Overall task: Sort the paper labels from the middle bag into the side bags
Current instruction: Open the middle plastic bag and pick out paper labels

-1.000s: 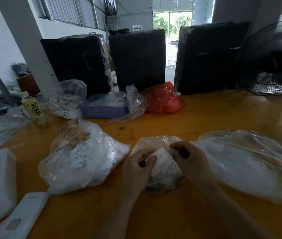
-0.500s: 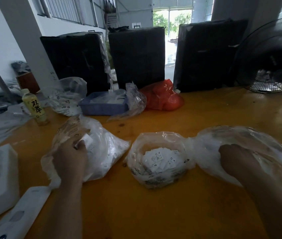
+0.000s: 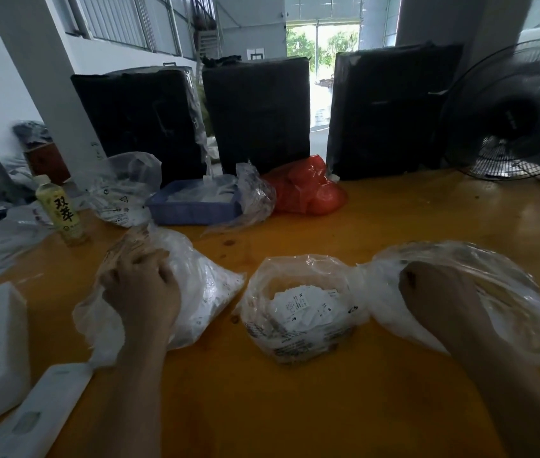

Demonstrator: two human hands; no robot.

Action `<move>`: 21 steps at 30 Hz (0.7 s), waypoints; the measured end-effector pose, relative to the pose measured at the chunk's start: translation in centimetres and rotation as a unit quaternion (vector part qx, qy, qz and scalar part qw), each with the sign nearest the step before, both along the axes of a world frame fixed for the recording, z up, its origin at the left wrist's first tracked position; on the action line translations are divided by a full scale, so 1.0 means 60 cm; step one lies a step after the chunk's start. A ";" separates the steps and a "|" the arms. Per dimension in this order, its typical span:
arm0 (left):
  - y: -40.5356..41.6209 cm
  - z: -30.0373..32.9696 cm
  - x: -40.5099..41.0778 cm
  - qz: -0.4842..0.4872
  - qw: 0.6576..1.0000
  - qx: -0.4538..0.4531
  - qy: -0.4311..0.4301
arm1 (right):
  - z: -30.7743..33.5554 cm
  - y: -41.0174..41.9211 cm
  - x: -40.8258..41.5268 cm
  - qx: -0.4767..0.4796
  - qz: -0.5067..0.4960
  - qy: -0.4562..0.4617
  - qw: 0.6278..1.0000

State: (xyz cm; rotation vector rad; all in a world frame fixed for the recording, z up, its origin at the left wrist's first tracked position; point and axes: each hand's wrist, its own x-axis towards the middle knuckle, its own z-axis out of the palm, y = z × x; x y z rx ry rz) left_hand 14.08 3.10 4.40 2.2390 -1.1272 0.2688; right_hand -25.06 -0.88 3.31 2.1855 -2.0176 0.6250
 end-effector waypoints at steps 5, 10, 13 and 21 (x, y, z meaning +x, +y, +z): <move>0.018 0.013 -0.064 -0.099 0.953 -0.287 0.009 | 0.029 0.015 0.043 0.048 0.132 -0.374 0.917; 0.022 0.010 -0.167 -0.325 0.886 -0.136 0.302 | 0.028 0.008 0.106 0.211 0.208 -0.572 0.765; 0.010 -0.017 -0.206 -0.398 0.822 0.016 0.408 | 0.012 -0.003 0.138 0.250 0.239 -0.596 0.725; -0.011 -0.060 -0.211 -0.326 0.732 -0.013 0.598 | -0.031 -0.007 0.163 0.250 0.249 -0.627 0.694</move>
